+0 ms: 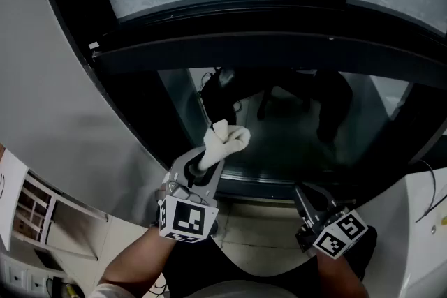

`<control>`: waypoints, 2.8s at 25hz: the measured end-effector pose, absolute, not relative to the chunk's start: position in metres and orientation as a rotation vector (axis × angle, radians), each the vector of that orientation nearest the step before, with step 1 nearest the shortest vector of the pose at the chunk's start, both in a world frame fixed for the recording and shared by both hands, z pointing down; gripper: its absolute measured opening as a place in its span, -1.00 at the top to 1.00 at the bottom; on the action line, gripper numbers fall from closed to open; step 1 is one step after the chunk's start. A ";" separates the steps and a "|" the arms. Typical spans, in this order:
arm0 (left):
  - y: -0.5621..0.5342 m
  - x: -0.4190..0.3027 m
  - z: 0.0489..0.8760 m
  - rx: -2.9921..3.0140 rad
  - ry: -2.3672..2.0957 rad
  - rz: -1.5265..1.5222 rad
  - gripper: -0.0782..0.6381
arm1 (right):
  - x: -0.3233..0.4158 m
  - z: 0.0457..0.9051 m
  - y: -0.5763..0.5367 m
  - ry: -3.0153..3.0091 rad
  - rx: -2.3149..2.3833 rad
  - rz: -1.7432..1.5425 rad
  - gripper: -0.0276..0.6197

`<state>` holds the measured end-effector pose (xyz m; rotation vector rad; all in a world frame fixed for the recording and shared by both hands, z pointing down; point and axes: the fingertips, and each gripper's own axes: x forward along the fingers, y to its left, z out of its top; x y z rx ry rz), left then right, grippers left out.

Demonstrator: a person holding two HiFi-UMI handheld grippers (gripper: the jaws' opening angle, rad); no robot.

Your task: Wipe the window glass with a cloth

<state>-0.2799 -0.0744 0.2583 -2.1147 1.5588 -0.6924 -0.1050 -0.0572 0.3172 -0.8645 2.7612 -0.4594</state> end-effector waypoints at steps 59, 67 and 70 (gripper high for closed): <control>-0.210 -0.257 0.174 -1.068 1.287 -0.869 0.43 | -0.130 0.409 -0.134 2.803 -0.714 -0.657 0.91; -0.212 -0.258 0.175 -1.085 1.341 -0.794 0.43 | -0.128 0.414 -0.140 2.802 -0.744 -0.703 0.91; -0.212 -0.259 0.180 -1.071 1.336 -0.813 0.43 | -0.126 0.417 -0.139 2.803 -0.750 -0.715 0.91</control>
